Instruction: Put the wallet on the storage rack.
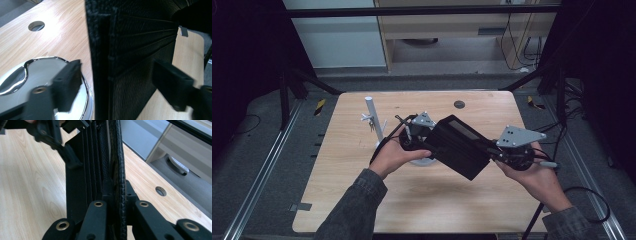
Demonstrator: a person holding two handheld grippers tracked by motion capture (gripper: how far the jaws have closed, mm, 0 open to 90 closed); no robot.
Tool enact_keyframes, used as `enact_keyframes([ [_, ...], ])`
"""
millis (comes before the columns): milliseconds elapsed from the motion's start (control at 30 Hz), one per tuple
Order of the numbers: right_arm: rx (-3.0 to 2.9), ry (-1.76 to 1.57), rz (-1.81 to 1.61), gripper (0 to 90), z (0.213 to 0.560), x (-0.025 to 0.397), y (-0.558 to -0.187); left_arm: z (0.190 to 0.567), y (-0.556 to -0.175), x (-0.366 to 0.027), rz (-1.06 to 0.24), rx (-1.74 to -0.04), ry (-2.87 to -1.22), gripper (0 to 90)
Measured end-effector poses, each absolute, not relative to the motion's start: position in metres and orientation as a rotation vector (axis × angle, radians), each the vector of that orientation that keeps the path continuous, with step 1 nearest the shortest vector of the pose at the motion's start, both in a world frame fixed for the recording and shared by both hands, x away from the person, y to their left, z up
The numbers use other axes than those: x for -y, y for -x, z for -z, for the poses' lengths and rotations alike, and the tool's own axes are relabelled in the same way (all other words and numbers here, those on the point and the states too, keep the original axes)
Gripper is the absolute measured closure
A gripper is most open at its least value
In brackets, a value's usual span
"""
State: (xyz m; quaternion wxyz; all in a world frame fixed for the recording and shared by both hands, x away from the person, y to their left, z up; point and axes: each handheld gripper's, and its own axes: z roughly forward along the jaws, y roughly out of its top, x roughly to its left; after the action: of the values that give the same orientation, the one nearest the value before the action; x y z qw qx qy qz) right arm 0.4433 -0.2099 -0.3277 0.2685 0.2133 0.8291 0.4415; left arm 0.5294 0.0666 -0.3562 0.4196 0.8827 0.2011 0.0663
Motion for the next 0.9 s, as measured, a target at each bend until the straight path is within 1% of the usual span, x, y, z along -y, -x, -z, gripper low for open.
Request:
enact_keyframes([
  [133,-2.243,-0.567,-1.194,85.1,0.332,0.209,-0.443,0.359,-0.534,-0.066,-0.085,-0.499,-2.217,39.0],
  [200,-2.248,-0.569,-1.191,85.1,0.335,0.208,-0.444,0.361,-0.533,-0.065,-0.054,-0.485,-2.225,47.2],
  [233,-2.25,-0.57,-1.192,85.0,0.337,0.209,-0.444,0.361,-0.533,-0.065,-0.054,-0.485,-2.225,50.0],
  [267,-2.252,-0.57,-1.191,85.0,0.338,0.209,-0.444,0.36,-0.533,-0.065,-0.016,-0.483,-2.234,53.8],
  [367,-2.256,-0.576,-1.207,85.0,0.343,0.212,-0.445,0.358,-0.531,-0.068,0.02,-0.486,-2.235,62.5],
  [533,-2.27,-0.574,-1.183,84.3,0.35,0.212,-0.446,0.351,-0.526,-0.07,-0.002,-0.474,-2.244,77.3],
  [700,-2.277,-0.584,-1.15,83.0,0.362,0.211,-0.45,0.336,-0.519,-0.07,-0.088,-0.481,-2.274,79.6],
  [733,-2.277,-0.59,-1.146,81.1,0.364,0.21,-0.451,0.332,-0.517,-0.07,-0.106,-0.481,-2.278,79.7],
  [800,-2.275,-0.611,-1.152,74.5,0.369,0.208,-0.453,0.322,-0.515,-0.069,-0.153,-0.49,-2.305,80.0],
  [833,-2.283,-0.63,-1.155,69.7,0.372,0.207,-0.454,0.316,-0.515,-0.068,-0.169,-0.51,-2.316,80.1],
  [900,-2.318,-0.671,-1.148,54.5,0.38,0.205,-0.457,0.303,-0.516,-0.067,-0.207,-0.541,-2.346,80.1],
])
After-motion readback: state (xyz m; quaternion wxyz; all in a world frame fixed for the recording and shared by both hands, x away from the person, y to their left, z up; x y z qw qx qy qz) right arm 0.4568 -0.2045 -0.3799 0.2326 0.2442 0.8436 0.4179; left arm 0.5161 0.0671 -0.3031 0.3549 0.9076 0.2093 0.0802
